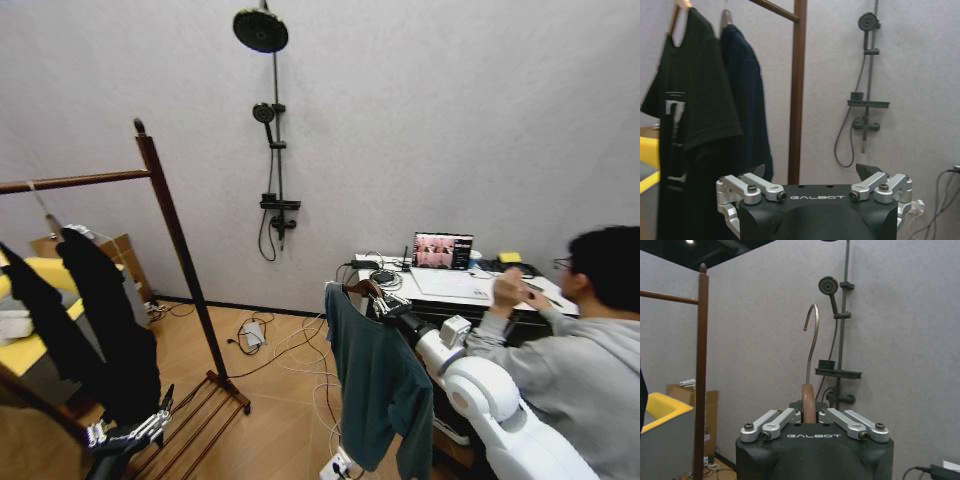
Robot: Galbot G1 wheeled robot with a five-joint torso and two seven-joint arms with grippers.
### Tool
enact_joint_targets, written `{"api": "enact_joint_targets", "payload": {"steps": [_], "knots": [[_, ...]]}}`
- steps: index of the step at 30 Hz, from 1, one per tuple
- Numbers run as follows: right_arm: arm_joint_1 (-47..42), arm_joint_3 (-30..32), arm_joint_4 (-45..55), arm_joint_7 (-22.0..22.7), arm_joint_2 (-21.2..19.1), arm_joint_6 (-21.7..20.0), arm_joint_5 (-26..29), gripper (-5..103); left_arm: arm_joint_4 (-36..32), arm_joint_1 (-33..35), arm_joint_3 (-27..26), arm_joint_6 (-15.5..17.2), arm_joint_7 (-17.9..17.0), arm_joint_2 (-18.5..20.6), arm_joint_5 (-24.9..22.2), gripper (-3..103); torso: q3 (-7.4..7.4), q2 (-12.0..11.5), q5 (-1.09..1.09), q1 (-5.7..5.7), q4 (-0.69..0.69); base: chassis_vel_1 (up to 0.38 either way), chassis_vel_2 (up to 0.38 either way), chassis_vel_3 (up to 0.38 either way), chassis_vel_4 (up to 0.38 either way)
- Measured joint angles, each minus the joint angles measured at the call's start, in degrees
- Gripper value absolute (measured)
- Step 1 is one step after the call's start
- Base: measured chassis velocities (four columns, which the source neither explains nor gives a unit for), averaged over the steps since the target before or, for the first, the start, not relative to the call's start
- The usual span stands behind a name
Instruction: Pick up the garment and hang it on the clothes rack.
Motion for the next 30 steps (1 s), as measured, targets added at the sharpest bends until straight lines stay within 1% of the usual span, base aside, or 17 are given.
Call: {"api": "enact_joint_targets", "payload": {"steps": [6, 7, 12, 27, 30], "knots": [[-0.7, 0.8, -0.4, 0.4, 0.0, 0.9, -1.3, 10, 0.0, 0.0, 0.0, 0.0, 0.0, 0.0, 0.0, 100, 0.00, 0.0, 0.01, 0.00, -0.01, 0.122, 0.113, 0.135, 0.113], [-1.3, 1.3, -0.4, 0.5, 0.0, 1.2, -1.7, 10, 0.0, 0.0, 0.0, 0.0, 0.0, 0.0, 0.0, 100, 0.00, 0.0, 0.01, 0.00, -0.03, 0.144, 0.112, 0.124, 0.131], [-2.7, 2.3, -0.3, 0.7, 0.0, 1.8, -2.6, 10, 0.0, 0.0, 0.0, 0.0, 0.0, 0.0, 0.0, 100, 0.00, 0.0, 0.00, 0.00, -0.01, 0.135, 0.114, 0.121, 0.124], [-2.7, 1.8, -0.5, 1.4, 0.7, 2.0, -3.6, 10, 0.0, 0.0, 0.0, 0.0, 0.0, 0.0, 0.0, 100, 0.00, 0.0, 0.00, 0.00, -0.01, 0.126, 0.127, 0.121, 0.117], [-2.6, 1.9, -0.8, 2.2, 0.6, 2.9, -3.4, 10, 0.0, 0.0, 0.0, 0.0, 0.0, 0.0, 0.0, 100, 0.00, 0.0, 0.01, 0.00, -0.01, 0.129, 0.121, 0.115, 0.123]]}}
